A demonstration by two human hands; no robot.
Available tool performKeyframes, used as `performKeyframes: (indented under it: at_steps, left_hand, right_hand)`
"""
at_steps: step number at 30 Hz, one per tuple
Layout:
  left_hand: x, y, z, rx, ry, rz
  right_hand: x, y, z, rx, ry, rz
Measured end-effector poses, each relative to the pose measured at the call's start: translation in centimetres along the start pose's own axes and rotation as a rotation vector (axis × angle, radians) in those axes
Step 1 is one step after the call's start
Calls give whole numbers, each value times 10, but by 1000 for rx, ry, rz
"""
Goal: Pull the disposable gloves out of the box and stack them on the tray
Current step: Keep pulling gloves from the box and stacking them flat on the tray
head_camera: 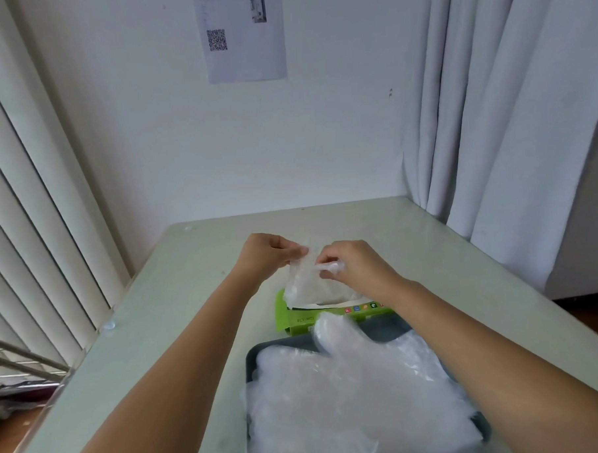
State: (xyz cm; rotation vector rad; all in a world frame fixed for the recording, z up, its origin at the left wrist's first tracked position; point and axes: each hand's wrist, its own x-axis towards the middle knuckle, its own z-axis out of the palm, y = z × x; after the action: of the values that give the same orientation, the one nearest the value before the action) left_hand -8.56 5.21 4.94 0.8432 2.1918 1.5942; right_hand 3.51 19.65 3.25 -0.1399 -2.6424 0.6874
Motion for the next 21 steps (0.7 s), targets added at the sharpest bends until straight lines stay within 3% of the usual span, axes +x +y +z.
performKeyframes:
  at_steps: [3,8,16,21]
  left_hand:
    - [2,-4,-5,-89,23,-29]
    - [2,-2,-21,-138,24,22]
    - [4,39,-36,-311,130,168]
    - [-3,62,-47,-379,222,229]
  right_hand:
    - [4,9,6,-210,-69,4]
    - [0,29,10,-381,-206,227]
    - [8,28,17,-314,-262,390]
    - [9,4,-11,-251,-306,304]
